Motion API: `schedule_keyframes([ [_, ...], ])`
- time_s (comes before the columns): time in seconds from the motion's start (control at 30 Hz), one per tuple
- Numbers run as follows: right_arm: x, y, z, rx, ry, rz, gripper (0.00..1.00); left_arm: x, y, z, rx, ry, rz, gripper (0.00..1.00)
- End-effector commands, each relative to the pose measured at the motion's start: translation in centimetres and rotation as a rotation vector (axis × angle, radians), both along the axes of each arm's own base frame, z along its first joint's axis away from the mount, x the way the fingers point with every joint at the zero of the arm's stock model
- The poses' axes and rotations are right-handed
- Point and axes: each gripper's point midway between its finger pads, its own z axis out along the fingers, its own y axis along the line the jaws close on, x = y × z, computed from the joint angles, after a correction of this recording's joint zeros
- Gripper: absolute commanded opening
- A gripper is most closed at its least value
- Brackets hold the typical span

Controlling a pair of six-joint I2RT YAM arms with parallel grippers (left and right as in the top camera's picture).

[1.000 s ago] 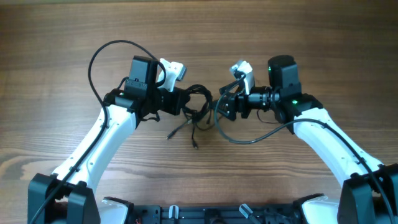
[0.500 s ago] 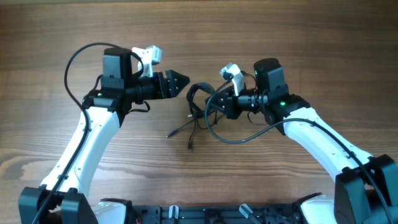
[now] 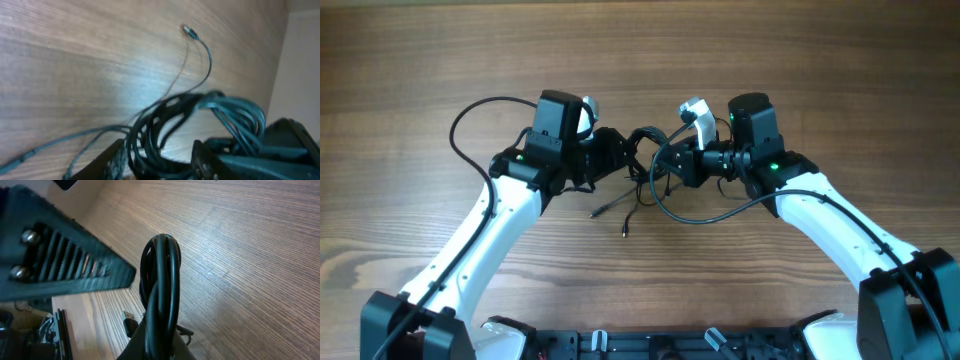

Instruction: Untangle cables

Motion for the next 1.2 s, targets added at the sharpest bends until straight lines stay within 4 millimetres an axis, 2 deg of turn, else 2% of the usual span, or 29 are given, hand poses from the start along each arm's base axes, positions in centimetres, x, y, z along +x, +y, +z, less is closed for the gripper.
schedule_keyframes([
  [0.0,-0.2,0.3,-0.1,0.014,0.009,0.021,0.04,1.1,0.1,-0.8,0.019,-0.001,0.038,0.41],
  [0.17,-0.2,0.3,-0.1,0.014,0.009,0.020,0.04,1.0,-0.6,-2.7,0.028,0.046,0.029,0.31],
  [0.23,-0.2,0.3,-0.1,0.014,0.009,0.021,0.04,1.0,-1.3,-2.8,0.022,0.044,0.021,0.18],
  [0.27,-0.2,0.3,-0.1,0.013,0.009,0.021,0.04,1.3,-1.4,-2.5,0.013,0.026,0.020,0.06],
  [0.33,-0.2,0.3,-0.1,0.013,0.008,0.020,0.04,1.5,-1.4,-2.4,0.009,0.021,0.026,0.04],
  [0.4,-0.2,0.1,-0.4,-0.011,-0.013,0.027,0.04,2.0,-0.6,-2.1,0.000,0.020,0.055,0.04],
  [0.53,-0.3,-1.6,-3.5,-0.188,0.003,-0.032,0.04,4.3,1.7,2.6,-0.090,-0.066,0.126,0.04],
  [0.6,0.1,-2.2,-4.0,-0.219,0.039,-0.096,0.04,4.8,2.4,4.8,-0.178,-0.086,0.160,0.04],
  [0.67,1.8,-4.6,-5.3,-0.307,0.101,-0.313,0.04,4.7,2.0,6.6,-0.291,-0.093,0.107,0.04],
  [0.7,2.3,-5.8,-5.8,-0.344,0.118,-0.394,0.04,4.9,2.2,8.3,-0.388,-0.099,0.079,0.04],
  [0.73,2.4,-6.1,-6.0,-0.354,0.130,-0.421,0.04,5.2,2.7,9.5,-0.447,-0.111,0.072,0.04],
  [0.77,2.4,-6.1,-6.0,-0.352,0.136,-0.423,0.04,5.8,4.2,10.6,-0.501,-0.121,0.097,0.04],
  [0.8,2.2,-6.0,-6.0,-0.346,0.140,-0.414,0.04,6.8,6.7,10.8,-0.520,-0.121,0.174,0.04],
  [0.83,2.1,-5.8,-5.9,-0.339,0.144,-0.404,0.04,7.4,8.6,10.8,-0.520,-0.125,0.234,0.04],
  [0.87,2.0,-5.6,-5.9,-0.331,0.148,-0.394,0.04,8.3,11.8,10.5,-0.500,-0.145,0.327,0.04],
  [0.93,2.0,-5.5,-5.9,-0.327,0.150,-0.390,0.04,8.7,15.1,9.8,-0.476,-0.144,0.429,0.04],
  [0.97,1.9,-5.5,-5.8,-0.325,0.150,-0.389,0.04,8.5,15.6,9.3,-0.470,-0.120,0.452,0.15],
  [1.0,1.9,-5.5,-5.8,-0.325,0.151,-0.389,0.04,8.1,15.5,8.7,-0.458,-0.097,0.449,0.40],
  [1.03,1.9,-5.5,-5.8,-0.324,0.151,-0.388,0.04,7.7,15.1,8.2,-0.438,-0.083,0.429,0.58],
  [1.07,1.8,-5.1,-5.6,-0.306,0.153,-0.372,0.04,6.7,13.3,7.2,-0.380,-0.082,0.335,0.87],
  [1.1,1.8,-4.7,-5.4,-0.286,0.153,-0.355,0.04,6.2,12.0,6.8,-0.347,-0.093,0.270,1.00],
  [1.13,1.7,-4.2,-5.0,-0.262,0.149,-0.336,0.04,5.6,10.1,6.3,-0.311,-0.098,0.198,0.99],
  [1.17,1.7,-3.7,-4.7,-0.234,0.145,-0.315,0.04,5.3,9.1,5.7,-0.286,-0.079,0.183,0.99],
])
